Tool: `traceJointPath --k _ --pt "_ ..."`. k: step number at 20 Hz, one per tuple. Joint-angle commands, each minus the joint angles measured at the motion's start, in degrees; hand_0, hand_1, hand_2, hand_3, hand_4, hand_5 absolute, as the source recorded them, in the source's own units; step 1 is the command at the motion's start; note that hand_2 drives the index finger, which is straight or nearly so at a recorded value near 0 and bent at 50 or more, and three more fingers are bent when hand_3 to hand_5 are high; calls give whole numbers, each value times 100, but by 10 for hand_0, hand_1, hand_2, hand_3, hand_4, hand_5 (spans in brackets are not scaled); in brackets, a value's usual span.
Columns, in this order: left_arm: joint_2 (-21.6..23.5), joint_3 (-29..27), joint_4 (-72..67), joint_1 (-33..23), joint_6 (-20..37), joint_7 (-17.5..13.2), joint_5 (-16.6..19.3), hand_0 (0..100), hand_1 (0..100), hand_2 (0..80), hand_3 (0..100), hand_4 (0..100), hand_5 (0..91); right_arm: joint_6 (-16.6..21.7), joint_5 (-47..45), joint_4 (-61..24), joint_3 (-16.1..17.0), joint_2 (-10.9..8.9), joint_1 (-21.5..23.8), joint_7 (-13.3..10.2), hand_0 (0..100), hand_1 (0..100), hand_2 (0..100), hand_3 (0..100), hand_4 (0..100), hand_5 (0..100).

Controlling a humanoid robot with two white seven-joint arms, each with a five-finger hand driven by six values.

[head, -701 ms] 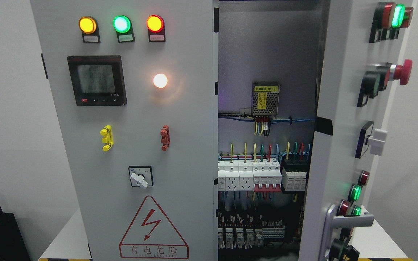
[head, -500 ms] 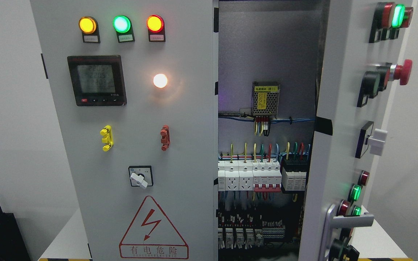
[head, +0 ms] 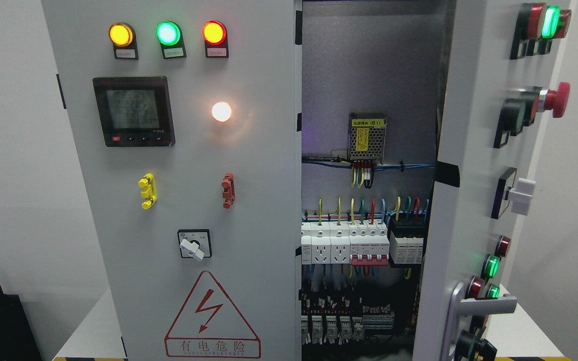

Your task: Open door with both hands

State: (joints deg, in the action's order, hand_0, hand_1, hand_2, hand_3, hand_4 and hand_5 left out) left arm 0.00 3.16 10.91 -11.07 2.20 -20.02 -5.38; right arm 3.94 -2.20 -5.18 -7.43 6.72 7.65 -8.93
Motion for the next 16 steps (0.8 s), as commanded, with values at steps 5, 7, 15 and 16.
traceJointPath --k 5,7,15,16 --pt "931 345 6302 -2528 -1327 24 -455 0 0 0 0 31 0 2 0 0 -4 -4 0 -4 107 0 0 0 0 0" --pt "984 -173 7682 -3319 -1363 16 -376 0 0 0 0 31 0 2 0 0 -4 -4 0 -4 107 0 0 0 0 0" --pt "2730 -1756 9465 -4316 709 86 -2208 0 0 0 0 31 0 2 0 0 -4 5 0 -4 107 0 0 0 0 0" --pt "3125 -1914 9465 -4316 947 77 -2665 0 0 0 0 31 0 2 0 0 4 5 0 -4 107 0 0 0 0 0"
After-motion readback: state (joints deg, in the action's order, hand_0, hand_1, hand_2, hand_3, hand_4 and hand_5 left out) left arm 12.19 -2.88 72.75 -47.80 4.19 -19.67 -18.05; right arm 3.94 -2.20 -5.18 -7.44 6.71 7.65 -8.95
